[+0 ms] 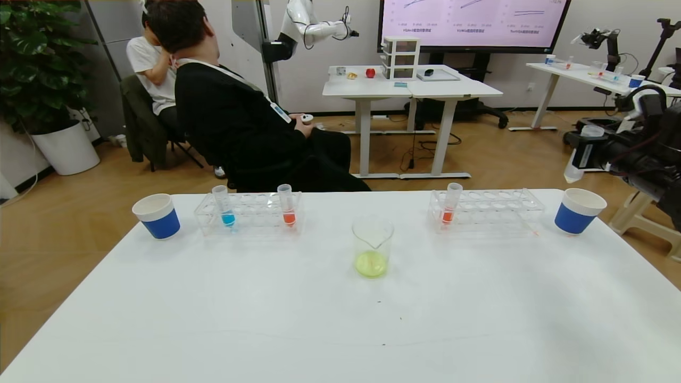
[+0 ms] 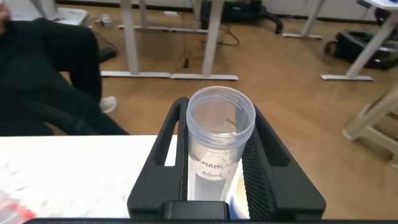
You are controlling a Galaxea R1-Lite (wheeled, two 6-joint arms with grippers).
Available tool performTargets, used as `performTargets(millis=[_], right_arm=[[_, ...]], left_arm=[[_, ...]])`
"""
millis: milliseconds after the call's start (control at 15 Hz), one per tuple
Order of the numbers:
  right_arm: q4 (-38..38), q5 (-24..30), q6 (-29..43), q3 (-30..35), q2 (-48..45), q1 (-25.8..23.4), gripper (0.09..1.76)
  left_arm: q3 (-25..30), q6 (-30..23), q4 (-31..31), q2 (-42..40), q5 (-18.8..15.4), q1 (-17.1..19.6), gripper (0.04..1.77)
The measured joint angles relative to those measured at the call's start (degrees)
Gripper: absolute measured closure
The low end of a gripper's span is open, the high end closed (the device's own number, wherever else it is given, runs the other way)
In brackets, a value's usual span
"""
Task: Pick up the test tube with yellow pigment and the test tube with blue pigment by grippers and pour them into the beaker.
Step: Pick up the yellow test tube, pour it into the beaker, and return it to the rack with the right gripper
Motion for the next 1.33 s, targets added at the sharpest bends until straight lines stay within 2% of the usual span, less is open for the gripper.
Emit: performTargets(millis=[200,400,1000,1200,1267,1333], right_arm=[[-0.39,-0.11,-2.34,-3.00,4.61,-5.23,1.34],[-3.61,-0.13,-3.50,-4.82,8.61,-8.07,1.34],[-5.05,0.24,-3.04,-4.82,13.98,-7.88,1.34],[-11.00,0.13,-3.12,-3.36,15.99,-7.77,1.34],[-12.18,0.17,-3.15,-2.61,16.70,-7.66,1.25],[-12.30,0.20,-3.15,-2.04,17.14,-7.55,1.01]], left_arm=[[0.00,0.00,-0.02,0.00,-0.02,0.00,0.06],[0.00,0.02,-0.02,0.00,0.00,0.00,0.06],[0.00,0.02,-0.02,0.00,0.00,0.00,0.06],[0.00,0.02,0.00,0.00,-0.02,0.00,0.06],[0.00,0.02,0.00,0.00,-0.02,0.00,0.06],[0.00,0.02,0.00,0.00,0.00,0.00,0.06]])
